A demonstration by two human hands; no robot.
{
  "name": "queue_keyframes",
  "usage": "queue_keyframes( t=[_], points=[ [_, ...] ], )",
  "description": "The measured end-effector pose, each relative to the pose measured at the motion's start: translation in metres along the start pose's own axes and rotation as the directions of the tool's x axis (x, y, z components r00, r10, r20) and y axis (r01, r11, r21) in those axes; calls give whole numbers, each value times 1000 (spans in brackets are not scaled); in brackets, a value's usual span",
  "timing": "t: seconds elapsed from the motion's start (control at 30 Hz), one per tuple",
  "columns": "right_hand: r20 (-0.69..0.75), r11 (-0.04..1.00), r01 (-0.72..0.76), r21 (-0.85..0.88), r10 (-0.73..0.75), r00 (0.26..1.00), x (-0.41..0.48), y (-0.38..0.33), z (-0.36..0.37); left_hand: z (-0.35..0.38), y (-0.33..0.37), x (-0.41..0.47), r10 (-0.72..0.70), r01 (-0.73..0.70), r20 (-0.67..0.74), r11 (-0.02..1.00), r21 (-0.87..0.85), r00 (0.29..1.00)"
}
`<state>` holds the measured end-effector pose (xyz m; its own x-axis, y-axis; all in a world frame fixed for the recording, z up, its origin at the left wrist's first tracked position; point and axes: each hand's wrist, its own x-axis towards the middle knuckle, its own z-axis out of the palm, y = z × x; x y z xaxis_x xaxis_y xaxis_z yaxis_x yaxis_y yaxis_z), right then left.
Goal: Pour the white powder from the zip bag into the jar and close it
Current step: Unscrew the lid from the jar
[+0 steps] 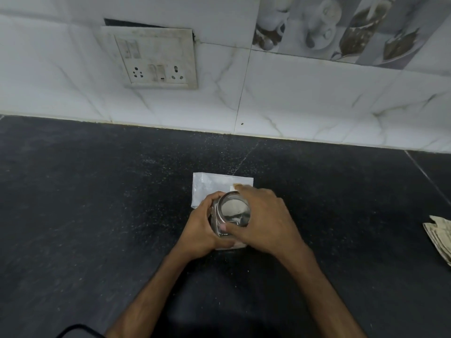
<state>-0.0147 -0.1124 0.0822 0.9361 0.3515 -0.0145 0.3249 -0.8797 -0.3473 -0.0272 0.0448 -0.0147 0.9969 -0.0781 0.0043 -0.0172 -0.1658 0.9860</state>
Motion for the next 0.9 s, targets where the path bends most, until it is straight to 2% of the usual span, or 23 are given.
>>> queue_keyframes(
  t=[0.1,0.17,0.27,0.33,0.4,0.47,0.53,0.6,0.7,0.83,0.9],
  points=[
    [-1,996,-58,-66,58,998,1,-4,-13,0,2,-1,-2,2,0,1000,7,1000],
    [-7,993,-28,-113,28,1000,1,-11,-10,0,1,0,-9,9,2,1000,0,1000],
    [75,996,64,-56,-60,995,5,-10,-9,0,-1,0,-22,22,-2,1000,-7,1000],
    [138,997,68,-45,-62,989,7,-9,-15,0,-1,0,-30,30,-4,1000,-3,1000],
    [85,998,26,-54,-21,996,7,-10,-16,0,-2,0,-30,30,-7,1000,7,1000],
    [63,998,52,-45,-50,997,7,-12,-13,0,-1,0,-20,20,-6,999,27,1000],
    [123,993,117,-17,-114,986,7,-11,-12,1,-1,1,-18,18,-9,999,33,1000],
    [167,994,113,-11,-110,980,6,-10,-14,2,-1,1,-24,24,-14,999,27,1000],
    [64,999,37,7,-37,997,4,-9,-12,2,-1,0,-32,32,-17,999,25,999],
    [110,988,126,87,-135,985,6,-5,-15,3,0,1,-26,26,-20,999,20,999],
    [73,994,94,59,-98,993,6,-5,-16,3,0,0,-25,25,-19,1000,17,1000]
  ],
)
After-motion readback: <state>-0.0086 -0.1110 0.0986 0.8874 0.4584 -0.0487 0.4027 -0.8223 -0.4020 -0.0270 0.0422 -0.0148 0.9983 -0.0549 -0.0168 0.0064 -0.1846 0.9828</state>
